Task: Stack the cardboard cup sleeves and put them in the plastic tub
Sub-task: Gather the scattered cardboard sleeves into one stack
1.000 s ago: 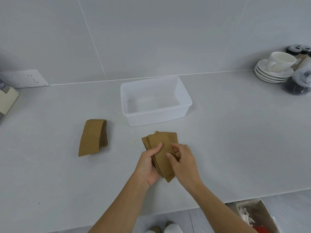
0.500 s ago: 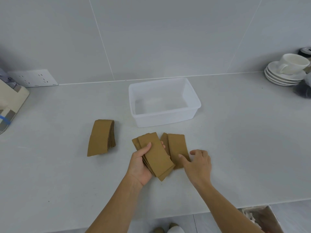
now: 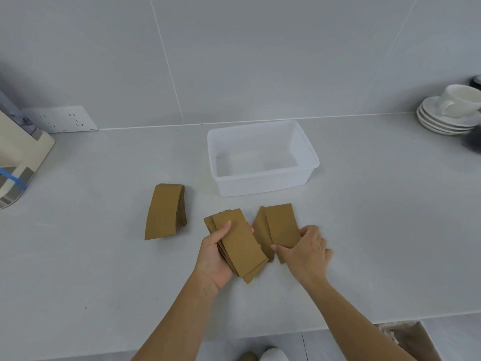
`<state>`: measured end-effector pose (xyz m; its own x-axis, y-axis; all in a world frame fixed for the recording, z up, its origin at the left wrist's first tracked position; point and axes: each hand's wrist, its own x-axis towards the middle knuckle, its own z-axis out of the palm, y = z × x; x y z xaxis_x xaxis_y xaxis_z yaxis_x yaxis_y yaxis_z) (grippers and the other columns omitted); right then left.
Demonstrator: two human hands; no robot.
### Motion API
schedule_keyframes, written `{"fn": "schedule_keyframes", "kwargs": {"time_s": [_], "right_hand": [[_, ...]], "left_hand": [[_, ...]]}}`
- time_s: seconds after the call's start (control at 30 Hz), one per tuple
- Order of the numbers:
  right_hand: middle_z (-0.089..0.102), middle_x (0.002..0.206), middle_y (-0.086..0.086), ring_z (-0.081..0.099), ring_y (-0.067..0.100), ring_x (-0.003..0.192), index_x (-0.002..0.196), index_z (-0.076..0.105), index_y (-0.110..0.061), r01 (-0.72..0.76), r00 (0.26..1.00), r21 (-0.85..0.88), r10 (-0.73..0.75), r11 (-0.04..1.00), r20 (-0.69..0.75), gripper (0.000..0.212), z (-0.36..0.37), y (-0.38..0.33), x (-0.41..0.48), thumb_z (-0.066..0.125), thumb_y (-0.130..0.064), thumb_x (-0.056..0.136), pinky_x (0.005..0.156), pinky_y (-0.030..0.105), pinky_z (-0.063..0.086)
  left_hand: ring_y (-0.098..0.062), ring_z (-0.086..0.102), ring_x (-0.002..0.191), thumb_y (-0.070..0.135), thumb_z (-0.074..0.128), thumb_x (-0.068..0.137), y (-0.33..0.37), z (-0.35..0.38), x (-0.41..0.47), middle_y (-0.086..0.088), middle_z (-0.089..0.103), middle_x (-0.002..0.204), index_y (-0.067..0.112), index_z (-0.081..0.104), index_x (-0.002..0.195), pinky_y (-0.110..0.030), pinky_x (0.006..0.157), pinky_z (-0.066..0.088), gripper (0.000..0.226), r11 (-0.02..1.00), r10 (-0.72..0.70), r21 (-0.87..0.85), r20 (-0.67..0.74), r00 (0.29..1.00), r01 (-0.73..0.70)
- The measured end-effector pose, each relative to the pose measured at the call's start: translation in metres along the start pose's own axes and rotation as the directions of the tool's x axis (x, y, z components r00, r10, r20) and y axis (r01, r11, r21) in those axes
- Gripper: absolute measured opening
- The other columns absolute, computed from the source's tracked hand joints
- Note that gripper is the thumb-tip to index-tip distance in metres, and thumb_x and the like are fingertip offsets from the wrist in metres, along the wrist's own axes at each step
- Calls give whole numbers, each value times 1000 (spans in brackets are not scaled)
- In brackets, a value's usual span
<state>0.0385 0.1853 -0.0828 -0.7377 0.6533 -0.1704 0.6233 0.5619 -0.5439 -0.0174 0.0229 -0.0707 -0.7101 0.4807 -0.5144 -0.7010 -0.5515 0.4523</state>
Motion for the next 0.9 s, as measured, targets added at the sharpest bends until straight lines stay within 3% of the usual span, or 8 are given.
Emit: {"fn": "schedule_keyframes", "kwargs": {"time_s": [0.07, 0.13, 0.2, 0.33, 0.47, 0.63, 0.8, 0.9], "right_hand": [[48, 91, 0, 48, 21, 83, 106, 34, -16, -6, 998, 168, -4, 986, 61, 57, -3, 0, -1, 76, -29, 71, 80, 34, 38], [55, 92, 5, 55, 17, 71, 103, 32, -22, -54, 992, 356, 10, 933, 123, 45, -9, -1, -2, 69, -17, 79, 62, 30, 49], [54, 96, 4, 55, 8, 69, 103, 33, -25, -53, 993, 453, 0, 890, 117, 36, -14, -2, -2, 62, -13, 84, 51, 21, 44], [57, 97, -1, 59, 8, 79, 103, 39, -27, -40, 995, 606, -26, 795, 100, 31, -24, -8, -5, 61, -14, 86, 56, 16, 41], [64, 97, 4, 63, 15, 86, 95, 44, -31, -49, 982, 723, -98, 689, 160, 30, -31, -22, -13, 64, -12, 84, 63, 19, 45], [66, 100, 2, 66, 13, 88, 93, 45, -37, -14, 954, 756, -216, 655, 206, 35, -20, -34, -33, 65, -10, 82, 63, 19, 52], [59, 99, -11, 60, 3, 90, 98, 44, -38, 101, 951, 609, -257, 786, 174, 32, -9, -38, -43, 63, -16, 84, 69, 14, 50], [52, 109, -4, 50, 14, 104, 112, 51, -21, 190, 949, 467, -284, 864, 139, 33, -6, -41, -45, 64, -20, 82, 90, 32, 47]], "left_hand": [[-30, 70, 88, 21, 70, 72, 0, 0, 0, -16, 72, 99, 7, 73, 97, -59, 97, 42, 29, 1000, -8, -1, 1, 1000, 8], [-29, 70, 88, 22, 71, 72, 0, 1, 0, -15, 73, 98, 9, 77, 90, -59, 96, 43, 23, 1000, -19, 1, 9, 1000, 19], [-28, 70, 87, 23, 72, 71, 0, 2, 1, -14, 73, 97, 10, 78, 87, -59, 97, 43, 21, 999, -27, 22, 10, 1000, 26], [-28, 68, 89, 25, 75, 67, -2, 6, 2, -14, 71, 100, 9, 76, 92, -58, 98, 43, 30, 998, -44, 53, -9, 999, 45], [-30, 69, 92, 30, 76, 67, -5, 14, 0, -12, 72, 104, 11, 74, 98, -55, 86, 52, 37, 996, -56, 71, -1, 998, 56], [-32, 68, 99, 35, 70, 73, -5, 17, -5, -13, 72, 111, 15, 74, 101, -47, 76, 57, 35, 995, -50, 90, 43, 998, 46], [-31, 71, 92, 29, 71, 71, -4, 13, -7, -15, 74, 103, 11, 77, 93, -41, 66, 59, 29, 996, -37, 85, 22, 999, 35], [-28, 73, 84, 23, 72, 68, -5, 9, -8, -13, 76, 93, 11, 78, 84, -39, 60, 59, 20, 994, -7, 113, -22, 1000, 9]]}}
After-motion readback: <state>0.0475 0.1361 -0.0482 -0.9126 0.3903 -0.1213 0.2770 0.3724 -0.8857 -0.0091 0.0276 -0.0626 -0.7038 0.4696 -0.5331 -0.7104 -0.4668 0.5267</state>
